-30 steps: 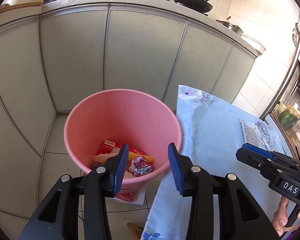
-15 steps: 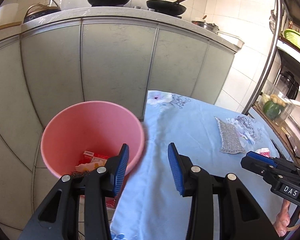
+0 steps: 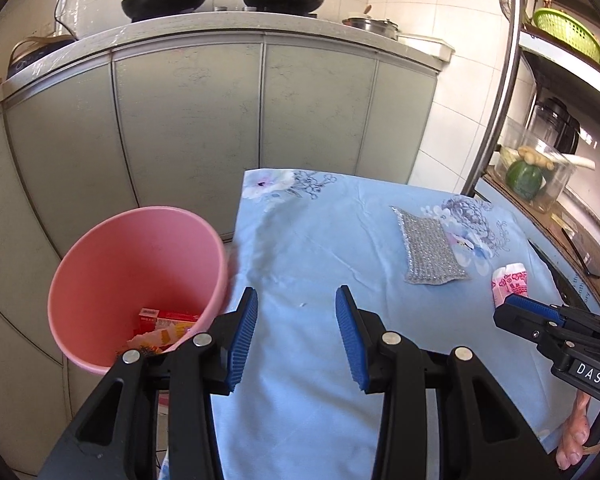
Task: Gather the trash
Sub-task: 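Move both open tools back over the silver mesh pad and pink cup, then grasp the silver mesh pad with the left tool while the right tool grasps the pink paper cup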
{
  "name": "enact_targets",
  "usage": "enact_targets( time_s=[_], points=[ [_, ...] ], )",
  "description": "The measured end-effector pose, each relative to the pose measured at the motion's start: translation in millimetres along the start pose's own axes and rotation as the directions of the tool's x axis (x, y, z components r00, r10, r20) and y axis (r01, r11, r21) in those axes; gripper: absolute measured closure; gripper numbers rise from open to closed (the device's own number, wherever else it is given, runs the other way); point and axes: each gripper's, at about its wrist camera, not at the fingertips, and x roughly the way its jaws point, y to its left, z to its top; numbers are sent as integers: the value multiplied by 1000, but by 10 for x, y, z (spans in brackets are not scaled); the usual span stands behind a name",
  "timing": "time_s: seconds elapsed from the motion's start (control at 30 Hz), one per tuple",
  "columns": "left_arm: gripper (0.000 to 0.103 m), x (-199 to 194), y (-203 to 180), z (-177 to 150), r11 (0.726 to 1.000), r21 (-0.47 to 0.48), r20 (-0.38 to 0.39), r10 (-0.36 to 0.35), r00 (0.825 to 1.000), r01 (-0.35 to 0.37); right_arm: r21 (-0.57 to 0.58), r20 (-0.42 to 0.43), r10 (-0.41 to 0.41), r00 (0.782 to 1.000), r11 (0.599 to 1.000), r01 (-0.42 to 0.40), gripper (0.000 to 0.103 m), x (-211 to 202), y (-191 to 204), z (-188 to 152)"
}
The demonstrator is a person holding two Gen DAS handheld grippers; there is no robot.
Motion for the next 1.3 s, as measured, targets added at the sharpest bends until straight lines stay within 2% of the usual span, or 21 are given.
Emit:
enact_targets(
  time_s=[0.37, 0.73, 1.07, 1.3],
  points=[
    [63, 183, -233, 21, 999, 28, -35, -36, 999, 37, 73, 46, -70, 997, 995, 66, 76, -160, -385, -81],
    [63, 448, -588, 112, 990, 87, -70, -105, 992, 111, 170, 107, -177, 978, 973, 158, 76, -352, -826, -154],
    [63, 999, -986, 284, 976, 103, -144, -177, 973, 193, 243, 111, -169, 979, 960, 139, 76, -348, -1090, -219],
    [63, 1406, -1113, 302, 976, 83, -201, -180, 963, 200, 257, 103, -143, 984, 960, 113, 76, -313, -1157, -225]
  ],
)
